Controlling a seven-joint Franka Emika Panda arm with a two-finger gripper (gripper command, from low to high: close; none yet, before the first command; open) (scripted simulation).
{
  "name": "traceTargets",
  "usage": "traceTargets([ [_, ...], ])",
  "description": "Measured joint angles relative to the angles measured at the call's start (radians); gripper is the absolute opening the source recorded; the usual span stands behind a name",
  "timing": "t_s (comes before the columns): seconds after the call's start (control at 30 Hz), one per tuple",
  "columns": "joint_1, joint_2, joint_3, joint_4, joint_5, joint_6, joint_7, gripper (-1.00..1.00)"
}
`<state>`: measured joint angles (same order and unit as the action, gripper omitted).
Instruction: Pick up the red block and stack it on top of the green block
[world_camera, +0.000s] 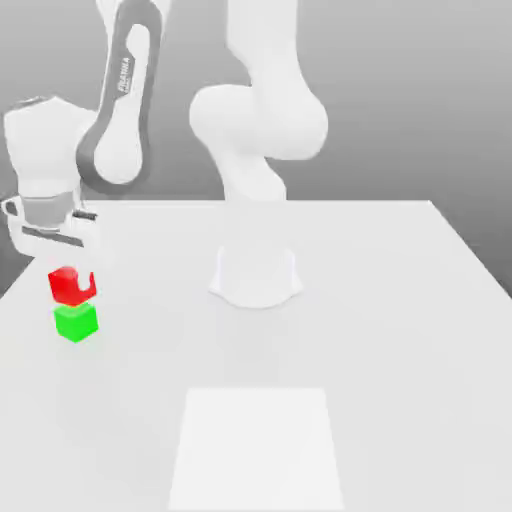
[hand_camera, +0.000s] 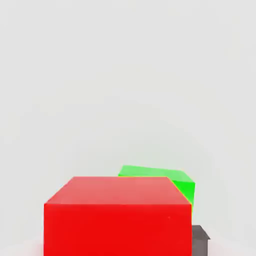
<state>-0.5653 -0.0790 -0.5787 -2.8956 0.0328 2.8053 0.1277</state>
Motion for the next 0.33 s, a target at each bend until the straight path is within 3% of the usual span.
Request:
traceTargets([
  [0.33, 0.038, 0.082, -0.002, 0.004, 0.115, 0.061, -0.081, -1.0],
])
